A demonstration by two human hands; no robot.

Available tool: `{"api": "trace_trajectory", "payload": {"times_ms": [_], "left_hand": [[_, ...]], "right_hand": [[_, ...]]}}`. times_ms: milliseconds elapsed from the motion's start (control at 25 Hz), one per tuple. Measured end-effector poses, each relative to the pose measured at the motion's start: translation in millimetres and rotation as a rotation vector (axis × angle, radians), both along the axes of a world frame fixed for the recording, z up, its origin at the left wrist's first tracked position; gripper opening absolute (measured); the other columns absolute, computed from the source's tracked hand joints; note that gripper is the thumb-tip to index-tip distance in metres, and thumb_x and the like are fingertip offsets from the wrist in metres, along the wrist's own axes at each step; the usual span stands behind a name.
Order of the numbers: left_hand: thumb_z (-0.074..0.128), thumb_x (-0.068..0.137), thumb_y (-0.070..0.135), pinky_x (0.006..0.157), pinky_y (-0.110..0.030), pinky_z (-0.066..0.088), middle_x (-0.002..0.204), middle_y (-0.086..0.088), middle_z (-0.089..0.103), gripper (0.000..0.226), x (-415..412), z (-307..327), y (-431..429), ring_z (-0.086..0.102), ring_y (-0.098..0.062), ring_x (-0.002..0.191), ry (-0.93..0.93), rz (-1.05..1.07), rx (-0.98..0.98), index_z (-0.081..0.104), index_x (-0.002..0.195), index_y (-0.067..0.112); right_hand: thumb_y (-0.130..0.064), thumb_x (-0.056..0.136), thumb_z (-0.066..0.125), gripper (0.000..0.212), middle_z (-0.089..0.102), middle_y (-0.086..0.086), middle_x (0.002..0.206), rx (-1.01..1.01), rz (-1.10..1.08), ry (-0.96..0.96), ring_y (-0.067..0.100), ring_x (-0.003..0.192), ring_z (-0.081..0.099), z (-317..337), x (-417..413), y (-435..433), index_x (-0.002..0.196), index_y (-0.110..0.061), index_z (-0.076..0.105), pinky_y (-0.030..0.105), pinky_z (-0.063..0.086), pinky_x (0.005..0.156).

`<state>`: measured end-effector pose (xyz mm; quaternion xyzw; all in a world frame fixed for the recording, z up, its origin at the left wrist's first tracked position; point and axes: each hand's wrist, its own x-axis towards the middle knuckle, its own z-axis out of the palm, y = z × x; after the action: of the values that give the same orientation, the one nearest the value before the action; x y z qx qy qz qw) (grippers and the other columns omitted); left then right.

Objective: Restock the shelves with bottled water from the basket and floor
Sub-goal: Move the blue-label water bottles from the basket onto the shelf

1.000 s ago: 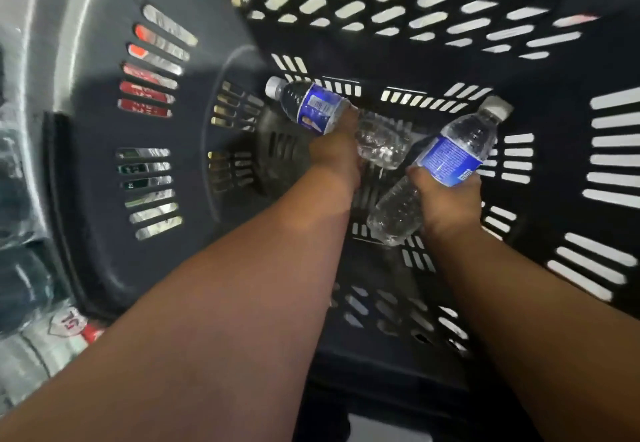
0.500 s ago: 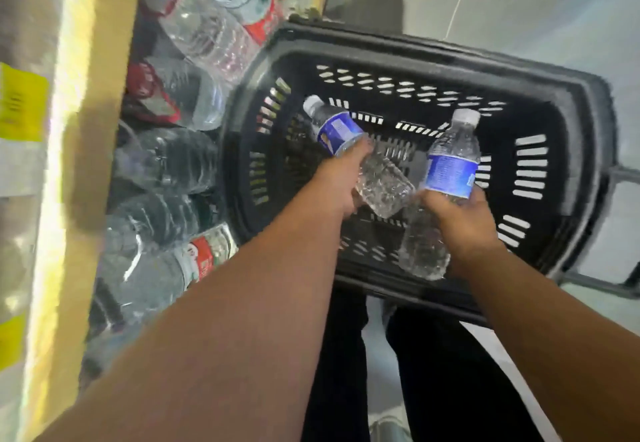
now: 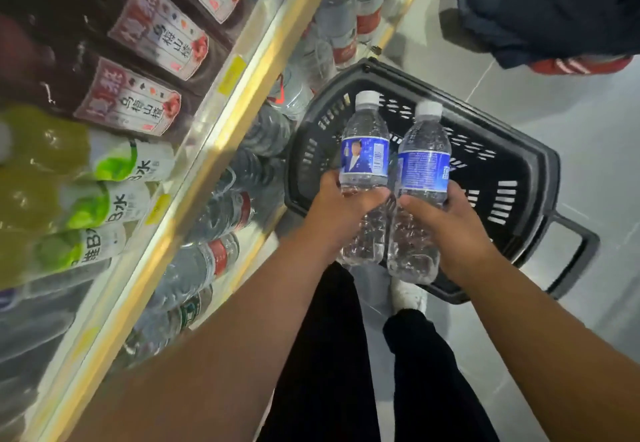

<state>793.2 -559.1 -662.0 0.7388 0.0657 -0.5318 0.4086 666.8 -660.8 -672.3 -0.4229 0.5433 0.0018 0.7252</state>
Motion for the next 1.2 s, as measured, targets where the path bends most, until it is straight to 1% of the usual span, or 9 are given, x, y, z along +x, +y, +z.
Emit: {"api": "trace_trajectory", "payload": {"times_ms": [120,280,440,600,720,840,1000,1080,1200], "left_hand": [[0.076,0.080,0.041,0.075,-0.029,0.051,0.105,0.013,0.067,0.050,-13,22,30,0.067,-0.007,0.094,-0.056,0.072,0.007,0.046,0.119,0.033],[0.075,0.077,0.050,0.087,-0.041,0.055,0.107,0.015,0.068,0.053,-39,39,70,0.068,-0.009,0.097,-0.128,0.191,0.036,0.049,0.120,0.037],[0.074,0.075,0.052,0.086,-0.031,0.054,0.110,0.017,0.061,0.062,-65,63,118,0.065,-0.001,0.099,-0.094,0.345,-0.047,0.042,0.126,0.036],[0.073,0.082,0.046,0.075,-0.017,0.046,0.114,0.017,0.061,0.055,-88,78,168,0.061,0.009,0.095,-0.105,0.450,-0.057,0.041,0.126,0.036],[0.071,0.081,0.050,0.075,-0.021,0.047,0.107,0.024,0.065,0.050,-94,79,208,0.063,0.011,0.090,-0.110,0.560,-0.054,0.044,0.123,0.044],[0.072,0.085,0.033,0.077,-0.022,0.052,0.103,0.019,0.067,0.046,-99,77,244,0.066,0.000,0.094,-0.152,0.690,-0.131,0.047,0.124,0.033],[0.065,0.090,0.005,0.071,-0.014,0.053,0.098,0.006,0.065,0.043,-89,74,294,0.064,0.001,0.081,-0.279,0.799,-0.164,0.046,0.126,0.017],[0.068,0.090,0.010,0.085,-0.024,0.056,0.099,0.010,0.069,0.044,-84,78,322,0.067,0.001,0.089,-0.291,0.840,-0.188,0.047,0.126,0.026],[0.078,0.082,0.024,0.102,-0.061,0.045,0.117,0.000,0.070,0.052,-79,84,358,0.062,-0.030,0.117,-0.326,0.881,-0.256,0.053,0.128,0.027]], "right_hand": [[-0.011,0.084,0.073,0.037,0.073,0.003,0.103,-0.015,0.137,-0.044,0.024,0.094,0.072,15,-3,5,0.113,-0.028,0.058,0.047,0.056,0.086],[-0.013,0.084,0.072,0.041,0.073,0.001,0.106,-0.008,0.358,-0.087,0.022,0.097,0.071,27,-7,21,0.117,-0.031,0.057,0.050,0.054,0.090],[-0.024,0.079,0.077,0.050,0.071,-0.001,0.111,-0.030,0.535,-0.112,0.021,0.099,0.071,42,1,48,0.123,-0.032,0.055,0.051,0.052,0.091],[-0.019,0.082,0.074,0.040,0.070,0.001,0.112,-0.053,0.666,-0.159,0.023,0.102,0.069,58,12,92,0.117,-0.032,0.060,0.052,0.051,0.094],[-0.006,0.081,0.072,0.043,0.071,0.007,0.109,-0.024,0.750,-0.240,0.025,0.100,0.070,62,24,133,0.120,-0.018,0.058,0.051,0.052,0.092],[-0.011,0.074,0.077,0.050,0.073,0.002,0.104,0.027,0.784,-0.283,0.024,0.096,0.071,70,34,174,0.118,-0.023,0.059,0.046,0.054,0.085],[-0.021,0.068,0.079,0.053,0.072,0.001,0.103,-0.070,0.917,-0.328,0.030,0.096,0.068,72,51,225,0.116,-0.028,0.057,0.053,0.054,0.082],[-0.022,0.074,0.083,0.061,0.071,-0.004,0.104,-0.135,0.973,-0.333,0.020,0.095,0.070,75,61,247,0.126,-0.027,0.052,0.043,0.057,0.082],[-0.014,0.077,0.080,0.058,0.072,-0.009,0.105,-0.166,1.005,-0.402,0.003,0.092,0.068,88,80,279,0.128,-0.024,0.054,0.017,0.053,0.076]]}}
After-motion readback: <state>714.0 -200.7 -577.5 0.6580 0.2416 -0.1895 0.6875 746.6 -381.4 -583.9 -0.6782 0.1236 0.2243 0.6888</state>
